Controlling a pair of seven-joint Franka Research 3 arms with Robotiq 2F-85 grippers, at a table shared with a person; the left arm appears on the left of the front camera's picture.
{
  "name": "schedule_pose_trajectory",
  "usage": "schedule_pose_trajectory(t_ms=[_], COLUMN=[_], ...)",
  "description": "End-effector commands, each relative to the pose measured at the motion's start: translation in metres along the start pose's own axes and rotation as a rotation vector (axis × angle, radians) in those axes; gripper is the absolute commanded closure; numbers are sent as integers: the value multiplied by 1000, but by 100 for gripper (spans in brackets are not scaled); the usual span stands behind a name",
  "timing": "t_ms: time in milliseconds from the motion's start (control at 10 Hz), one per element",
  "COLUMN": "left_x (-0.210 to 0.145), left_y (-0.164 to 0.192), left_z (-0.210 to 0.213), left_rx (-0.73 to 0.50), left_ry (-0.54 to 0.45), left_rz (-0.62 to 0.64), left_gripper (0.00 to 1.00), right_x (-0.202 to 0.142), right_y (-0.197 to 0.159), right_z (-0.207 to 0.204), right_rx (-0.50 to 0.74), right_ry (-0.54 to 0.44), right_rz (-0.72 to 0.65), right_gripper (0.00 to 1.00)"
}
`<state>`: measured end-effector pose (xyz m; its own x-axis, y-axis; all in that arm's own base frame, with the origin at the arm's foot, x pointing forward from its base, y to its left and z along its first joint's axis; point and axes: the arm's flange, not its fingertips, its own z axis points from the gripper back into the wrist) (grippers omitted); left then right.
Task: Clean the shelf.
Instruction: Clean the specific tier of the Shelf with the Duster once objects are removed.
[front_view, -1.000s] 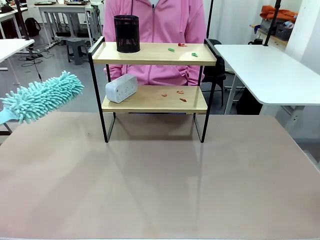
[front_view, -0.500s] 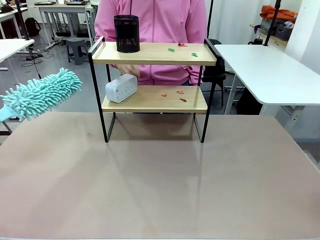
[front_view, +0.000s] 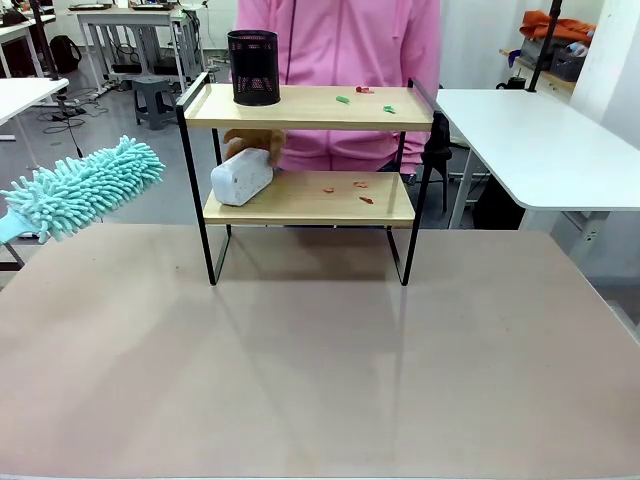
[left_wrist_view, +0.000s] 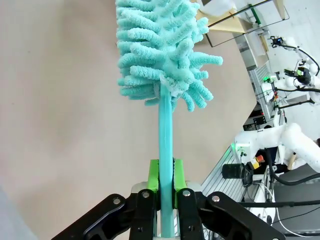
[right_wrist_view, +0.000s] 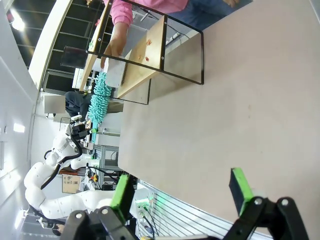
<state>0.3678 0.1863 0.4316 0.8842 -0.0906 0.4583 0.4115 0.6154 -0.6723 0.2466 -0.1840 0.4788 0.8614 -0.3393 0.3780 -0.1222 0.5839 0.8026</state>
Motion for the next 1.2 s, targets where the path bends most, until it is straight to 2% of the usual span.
schedule_pose_trajectory(t_ms=[0,300,400,500,700,800,900,1100], left_x=[4,4,0,-3,-14,-27,-40,-66], left_y=[-2,-2,0,-10,-26,-41,-55,-89], left_z=[1,1,0,2,25,43,56,68], left_rx=[-4,-4,0,2,137,140,151,28], left_ry=[-22,-22,0,95,276,380,443,472], left_rz=[8,8,0,-66,-184,-296,-387,-596], left_gripper=[100,100,88,88,88,88,88,88], right_x=[3,3,3,3,3,3,3,3], right_y=[1,1,1,1,1,1,1,1], right_z=[0,0,0,0,0,0,0,0], right_rx=[15,15,15,15,15,15,15,15], right_ry=[-13,-13,-13,-13,-13,-13,-13,-13], right_rz=[23,23,23,23,23,23,23,23], right_gripper=[0,0,0,0,0,0,0,0])
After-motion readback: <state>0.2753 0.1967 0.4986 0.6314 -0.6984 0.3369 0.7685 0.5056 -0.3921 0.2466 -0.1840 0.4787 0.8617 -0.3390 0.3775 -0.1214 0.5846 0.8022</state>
